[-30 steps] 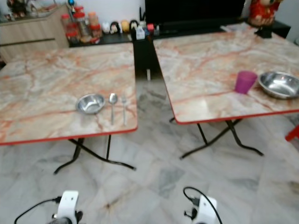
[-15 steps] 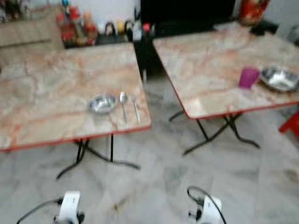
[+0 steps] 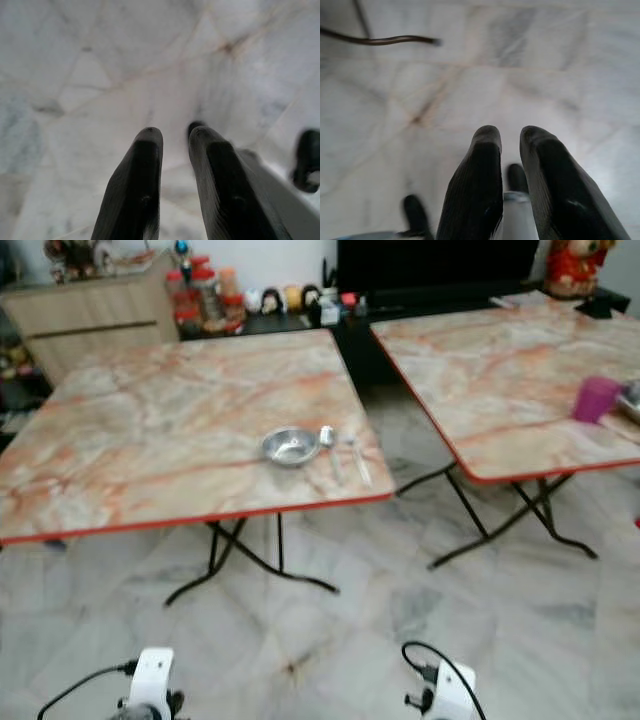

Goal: Setting the table

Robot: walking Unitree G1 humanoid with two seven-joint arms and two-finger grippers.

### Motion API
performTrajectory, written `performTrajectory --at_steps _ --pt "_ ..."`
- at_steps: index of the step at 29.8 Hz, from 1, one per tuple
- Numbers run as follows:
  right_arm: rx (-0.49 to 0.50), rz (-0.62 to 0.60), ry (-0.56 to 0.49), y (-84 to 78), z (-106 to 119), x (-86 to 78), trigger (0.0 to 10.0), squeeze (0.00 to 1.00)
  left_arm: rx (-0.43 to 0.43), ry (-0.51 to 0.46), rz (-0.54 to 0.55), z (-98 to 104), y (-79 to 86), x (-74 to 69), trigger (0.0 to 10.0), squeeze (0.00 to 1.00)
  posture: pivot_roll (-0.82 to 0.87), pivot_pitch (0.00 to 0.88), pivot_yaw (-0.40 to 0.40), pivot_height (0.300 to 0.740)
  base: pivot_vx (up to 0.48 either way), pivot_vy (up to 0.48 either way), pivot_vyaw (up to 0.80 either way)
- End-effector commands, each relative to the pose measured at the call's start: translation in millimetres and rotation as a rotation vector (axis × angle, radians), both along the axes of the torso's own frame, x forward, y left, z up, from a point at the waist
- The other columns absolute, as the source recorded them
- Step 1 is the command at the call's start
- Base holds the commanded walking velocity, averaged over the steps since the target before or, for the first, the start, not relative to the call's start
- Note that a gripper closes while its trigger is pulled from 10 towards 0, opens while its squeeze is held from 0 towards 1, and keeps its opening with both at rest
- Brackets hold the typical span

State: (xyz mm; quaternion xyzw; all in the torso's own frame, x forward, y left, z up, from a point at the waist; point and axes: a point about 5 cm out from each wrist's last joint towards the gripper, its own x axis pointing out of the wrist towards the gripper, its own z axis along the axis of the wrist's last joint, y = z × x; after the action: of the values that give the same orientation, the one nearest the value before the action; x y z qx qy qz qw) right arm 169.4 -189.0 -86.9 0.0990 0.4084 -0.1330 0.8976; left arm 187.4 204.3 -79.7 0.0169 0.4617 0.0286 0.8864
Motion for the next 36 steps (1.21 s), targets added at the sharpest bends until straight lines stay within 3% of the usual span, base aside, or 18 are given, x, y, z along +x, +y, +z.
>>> performTrajectory --at_steps 1,12,25,30,33,36 --pt "-0.015 -0.006 0.004 -6.2 0 -1.4 10.0 0.00 -0.003 -0.020 -0.006 3 -3.0 6.1 10.0 0.00 -0.04 0.000 0.040 0.740 0.000 0.360 0.00" --pt "-0.009 -0.006 0.003 -4.1 0 -1.1 10.0 0.00 0.008 -0.035 -0.030 4 -3.3 9.0 10.0 0.00 -0.04 0.000 0.046 0.740 0.000 0.258 0.00" --pt "-0.004 -0.005 -0.018 -4.1 2 1.5 10.0 0.00 -0.011 -0.182 -0.045 17 -11.0 28.9 10.0 0.00 -0.04 0.000 0.053 0.740 0.000 0.000 0.00" --pt "-0.002 0.005 -0.022 -2.6 2 2.4 10.0 0.00 0.027 -0.156 -0.029 15 -3.1 23.0 10.0 0.00 -0.03 0.000 0.049 0.740 0.000 0.000 0.00" --pt "-0.006 0.010 -0.021 -3.0 2 3.2 10.0 0.00 0.050 -0.096 -0.084 8 -1.9 13.0 10.0 0.00 -0.04 0.000 0.047 0.740 0.000 0.000 0.00" --pt "-0.015 0.002 -0.021 -6.9 3 3.4 10.0 0.00 0.056 -0.125 -0.106 11 -3.7 16.4 10.0 0.00 -0.04 0.000 0.044 0.740 0.000 0.000 0.00"
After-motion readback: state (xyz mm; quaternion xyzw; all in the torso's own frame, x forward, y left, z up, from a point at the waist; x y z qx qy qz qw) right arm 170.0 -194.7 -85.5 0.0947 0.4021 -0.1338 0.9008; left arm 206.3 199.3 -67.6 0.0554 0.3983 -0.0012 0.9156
